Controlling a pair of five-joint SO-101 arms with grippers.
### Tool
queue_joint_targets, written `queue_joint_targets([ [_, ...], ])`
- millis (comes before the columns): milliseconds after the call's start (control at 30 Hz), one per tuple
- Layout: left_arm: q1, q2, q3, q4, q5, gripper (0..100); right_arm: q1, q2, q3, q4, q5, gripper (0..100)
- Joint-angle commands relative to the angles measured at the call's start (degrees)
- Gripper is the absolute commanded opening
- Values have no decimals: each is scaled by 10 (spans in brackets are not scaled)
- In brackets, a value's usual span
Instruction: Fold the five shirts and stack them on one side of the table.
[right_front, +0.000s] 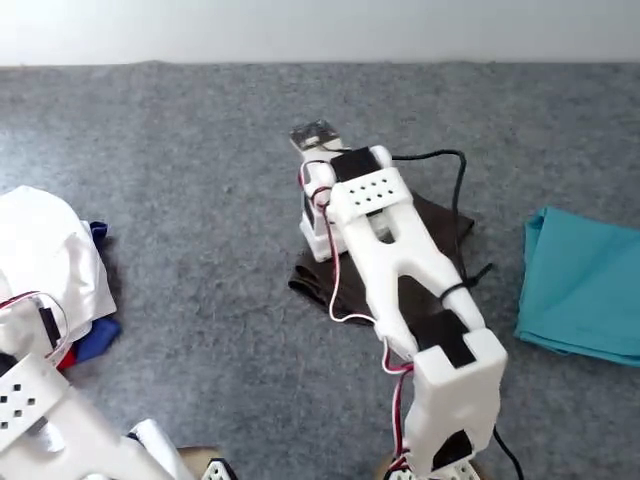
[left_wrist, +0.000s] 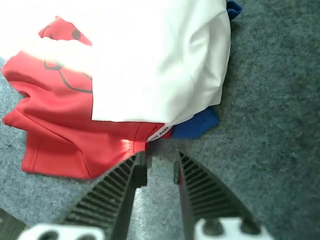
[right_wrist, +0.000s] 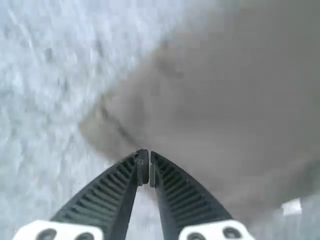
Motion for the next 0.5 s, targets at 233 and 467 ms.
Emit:
queue_joint_targets([
  [233,0,-3,-4,-5,-33,98,-85,103,-45,-10,-6,9],
  [467,0,-2,-3,-5,-33,98,-18,54,-190,110,-7,9],
])
